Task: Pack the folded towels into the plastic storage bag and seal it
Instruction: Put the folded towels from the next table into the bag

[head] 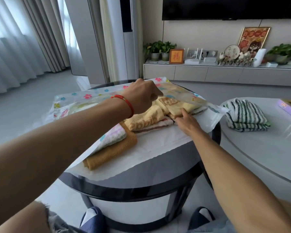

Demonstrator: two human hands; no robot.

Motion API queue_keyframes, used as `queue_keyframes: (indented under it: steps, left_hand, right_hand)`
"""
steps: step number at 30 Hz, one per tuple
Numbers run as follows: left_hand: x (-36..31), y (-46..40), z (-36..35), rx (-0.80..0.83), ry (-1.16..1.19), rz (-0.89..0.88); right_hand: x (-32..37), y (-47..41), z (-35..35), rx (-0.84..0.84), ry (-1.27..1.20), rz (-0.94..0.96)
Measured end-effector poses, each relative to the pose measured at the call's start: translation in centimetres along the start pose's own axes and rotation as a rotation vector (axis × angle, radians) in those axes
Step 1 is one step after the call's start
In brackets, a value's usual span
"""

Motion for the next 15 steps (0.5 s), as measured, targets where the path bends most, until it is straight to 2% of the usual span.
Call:
queue_keyframes:
  steps: [1,3,5,7,9,15]
  left_hand:
    - [0.0,0.1,0.3,-0.002,0.015,0.000]
    - [-0.1,0.1,0.8,-0.007,0.038,0.009]
    - [-0.3,0.2,0.7,-0.008,0.069,0.024]
    - [-0.3,0.4,0.4,-0.003,0.097,0.045]
    - [-0.2,0.6,0.1,0.002,0.106,0.058]
    - [-0.2,1.2,0.7,0.039,0.112,0.070]
  right_hand:
    - [0.6,0.4,0.2,-0.023,0.074,-0.014]
    - [2.7,3.1,0.0,-0.221,0.257,0.024]
    - [6.1,7.8,-2.3,-0.360,0.231,0.330]
    - [9.4,12.5,-6.0,-0.188,0.091,0.705]
    - [12.0,14.7,-9.0,0.030,0.103,0.876]
    - [16.8,14.7,-12.4,0.255,0.226,0.862]
Point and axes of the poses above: each hand's wrist, its own y-axis away from the middle knuckle, its own z-axis out of the back of the hand, x = y × z, the point moved 4 cm from there along -y, towards the middle knuckle, and after that the axes turned 11 degrees about y, right-handed, at the moved point
